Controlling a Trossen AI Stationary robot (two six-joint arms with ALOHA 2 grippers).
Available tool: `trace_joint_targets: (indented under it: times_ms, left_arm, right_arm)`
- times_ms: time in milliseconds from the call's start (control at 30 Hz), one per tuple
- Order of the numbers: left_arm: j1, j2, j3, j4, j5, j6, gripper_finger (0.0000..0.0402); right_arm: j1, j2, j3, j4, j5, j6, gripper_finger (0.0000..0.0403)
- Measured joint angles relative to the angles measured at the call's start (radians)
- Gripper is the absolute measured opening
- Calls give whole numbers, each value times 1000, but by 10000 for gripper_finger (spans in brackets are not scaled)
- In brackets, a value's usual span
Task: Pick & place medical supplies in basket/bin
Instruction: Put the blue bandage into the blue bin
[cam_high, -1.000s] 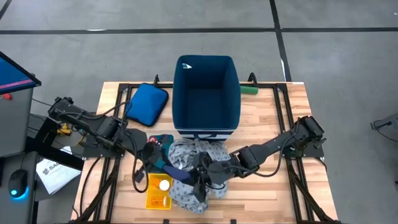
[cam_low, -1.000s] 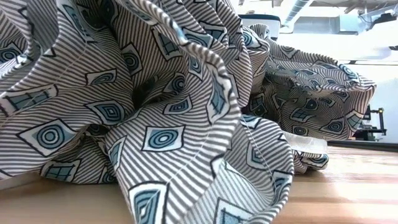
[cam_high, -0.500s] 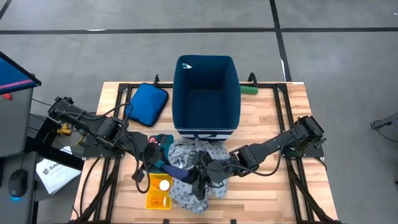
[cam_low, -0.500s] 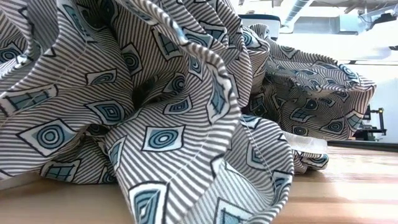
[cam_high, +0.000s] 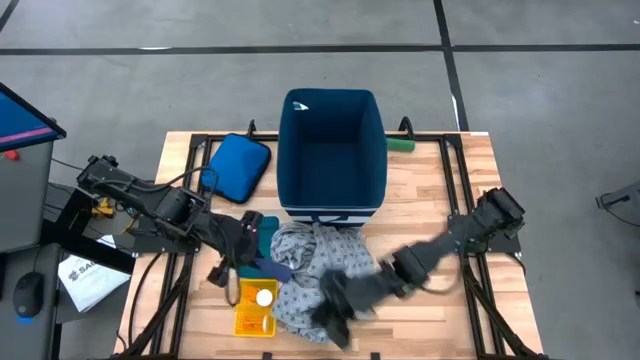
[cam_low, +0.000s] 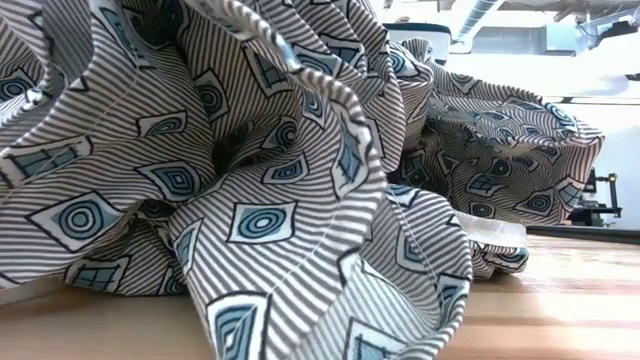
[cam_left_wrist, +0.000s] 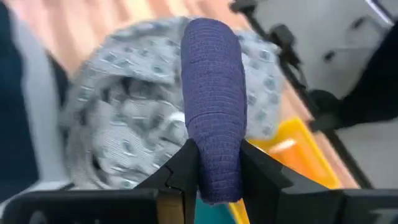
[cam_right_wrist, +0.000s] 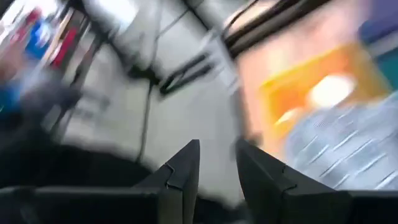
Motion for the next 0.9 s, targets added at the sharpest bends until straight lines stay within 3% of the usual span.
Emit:
trace_joint_targets:
  times_ms: [333, 500, 700, 900]
  left_arm:
    - [15, 1, 4, -200, -83, -35, 85]
    - [56, 15, 5, -378, -82, -169, 85]
    - [130, 44, 7, -492, -40, -240, 85]
    - [214, 167, 7, -642, 37, -208, 85]
  right_arm:
    - [65, 12, -4, -196, 57, 129, 102]
    - [112, 15, -3, -330, 107, 257, 103]
    - [149, 16, -3, -433, 155, 375, 103]
    - [164, 17, -4, -485, 167, 415, 103]
